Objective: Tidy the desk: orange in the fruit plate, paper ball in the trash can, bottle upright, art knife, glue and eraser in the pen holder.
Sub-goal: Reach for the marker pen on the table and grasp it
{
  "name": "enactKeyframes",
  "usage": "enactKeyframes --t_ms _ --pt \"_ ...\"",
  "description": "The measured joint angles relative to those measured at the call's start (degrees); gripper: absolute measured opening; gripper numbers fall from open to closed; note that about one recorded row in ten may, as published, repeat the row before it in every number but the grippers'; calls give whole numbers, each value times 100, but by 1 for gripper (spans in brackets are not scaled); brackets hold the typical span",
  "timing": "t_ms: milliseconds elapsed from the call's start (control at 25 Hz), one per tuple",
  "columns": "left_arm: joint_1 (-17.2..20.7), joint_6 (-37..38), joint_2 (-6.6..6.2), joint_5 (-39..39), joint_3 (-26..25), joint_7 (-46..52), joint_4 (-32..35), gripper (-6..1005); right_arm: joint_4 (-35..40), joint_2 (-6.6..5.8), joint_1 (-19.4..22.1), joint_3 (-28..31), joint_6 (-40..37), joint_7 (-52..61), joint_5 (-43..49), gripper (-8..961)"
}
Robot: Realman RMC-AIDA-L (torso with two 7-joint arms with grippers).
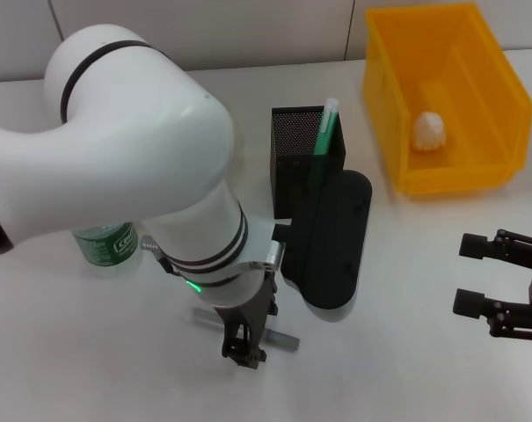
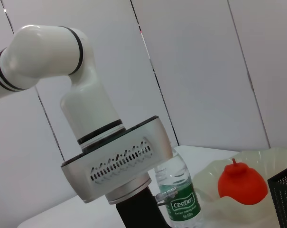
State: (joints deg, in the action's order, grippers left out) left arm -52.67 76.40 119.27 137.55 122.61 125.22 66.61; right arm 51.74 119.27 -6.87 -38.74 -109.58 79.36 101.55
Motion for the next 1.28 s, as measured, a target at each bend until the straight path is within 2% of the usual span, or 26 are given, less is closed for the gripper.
enactKeyframes --t_ms 880,1080,1280 --pt "-15 30 0 9 0 -2 -97 536 -115 -1 -206 3 25 0 40 814" --pt "-18 37 0 9 -1 21 -83 473 -119 0 -213 6 25 1 40 814" --pt "-13 59 0 9 -1 27 -63 470 -122 0 -215 1 25 4 40 814"
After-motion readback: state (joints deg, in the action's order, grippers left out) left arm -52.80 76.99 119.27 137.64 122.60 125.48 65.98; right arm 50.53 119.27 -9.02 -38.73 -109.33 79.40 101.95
